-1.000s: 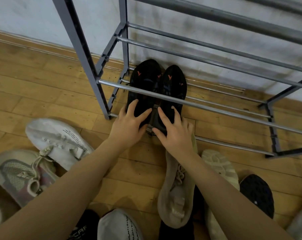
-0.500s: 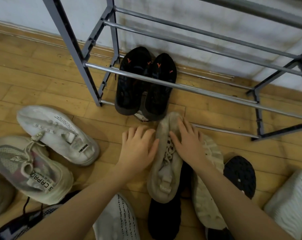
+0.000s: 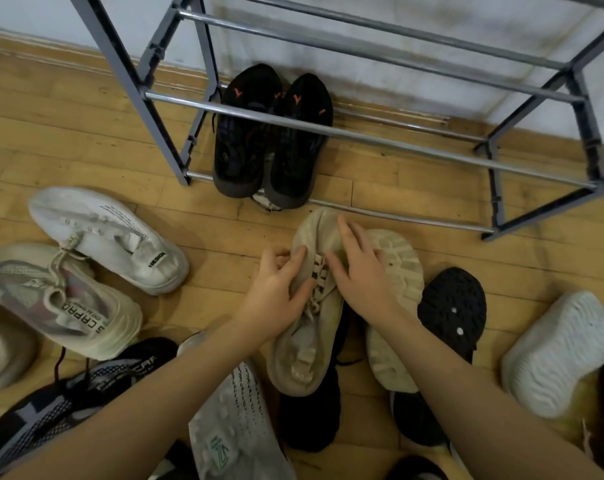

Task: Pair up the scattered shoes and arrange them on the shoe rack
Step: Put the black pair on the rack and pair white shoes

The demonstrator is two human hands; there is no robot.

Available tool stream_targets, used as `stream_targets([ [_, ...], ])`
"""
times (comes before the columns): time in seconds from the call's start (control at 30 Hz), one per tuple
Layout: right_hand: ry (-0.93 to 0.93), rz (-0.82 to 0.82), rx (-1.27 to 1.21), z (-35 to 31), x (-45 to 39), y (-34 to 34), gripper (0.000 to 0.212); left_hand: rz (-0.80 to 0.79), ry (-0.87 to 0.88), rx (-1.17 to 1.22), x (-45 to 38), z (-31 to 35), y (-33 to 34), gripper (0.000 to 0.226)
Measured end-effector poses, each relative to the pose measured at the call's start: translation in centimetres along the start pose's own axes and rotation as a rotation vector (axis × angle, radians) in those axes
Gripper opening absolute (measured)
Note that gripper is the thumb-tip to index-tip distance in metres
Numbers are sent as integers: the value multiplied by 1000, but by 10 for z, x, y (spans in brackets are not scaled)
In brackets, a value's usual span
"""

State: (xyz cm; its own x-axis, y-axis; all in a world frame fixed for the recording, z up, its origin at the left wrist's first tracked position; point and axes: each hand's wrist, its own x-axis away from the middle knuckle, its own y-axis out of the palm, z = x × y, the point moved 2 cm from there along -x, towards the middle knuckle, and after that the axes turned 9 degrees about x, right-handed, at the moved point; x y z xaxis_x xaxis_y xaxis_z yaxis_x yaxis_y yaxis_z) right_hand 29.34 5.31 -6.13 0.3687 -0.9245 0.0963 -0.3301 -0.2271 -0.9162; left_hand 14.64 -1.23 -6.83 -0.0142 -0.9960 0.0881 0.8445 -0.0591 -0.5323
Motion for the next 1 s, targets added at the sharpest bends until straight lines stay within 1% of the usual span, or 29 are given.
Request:
stream_targets([
  [0.13, -7, -23, 79, -2, 21, -3, 56, -38, -49, -35, 17, 0, 1, 57],
  [0.17, -4, -49, 123, 0, 25, -2, 55, -60, -71, -86, 19, -1, 2, 56],
  [0.23, 10, -106, 218, 4, 31, 1, 53, -82, -86, -279, 19, -1, 4, 59],
  [0.3, 15, -119, 258, 7, 34, 3, 52, -61, -67, -390, 15, 5, 4, 66],
  [0.43, 27, -47, 239, 12, 43, -8, 48, -49, -5, -408, 3, 18, 6, 64],
  [0.53, 120, 33, 219, 25, 59, -17, 52, -61, 89, -437, -1, 32, 13, 56],
  [0.6, 202, 51, 247, 39, 72, -21, 53, -96, 119, -436, -4, 43, 23, 49],
  [0.63, 249, 43, 262, 47, 77, -21, 53, -122, 126, -430, -7, 47, 28, 49],
  [0.73, 363, 16, 276, 68, 90, -23, 61, -167, 181, -464, -18, 58, 43, 56],
  [0.83, 372, -20, 231, 79, 90, -20, 70, -219, 204, -535, -33, 63, 54, 49],
  [0.93, 350, -52, 178, 83, 86, -14, 74, -322, 157, -627, -48, 63, 67, 55],
  [1.0, 322, -32, 153, 84, 83, -13, 74, -389, 118, -710, -60, 59, 74, 60],
])
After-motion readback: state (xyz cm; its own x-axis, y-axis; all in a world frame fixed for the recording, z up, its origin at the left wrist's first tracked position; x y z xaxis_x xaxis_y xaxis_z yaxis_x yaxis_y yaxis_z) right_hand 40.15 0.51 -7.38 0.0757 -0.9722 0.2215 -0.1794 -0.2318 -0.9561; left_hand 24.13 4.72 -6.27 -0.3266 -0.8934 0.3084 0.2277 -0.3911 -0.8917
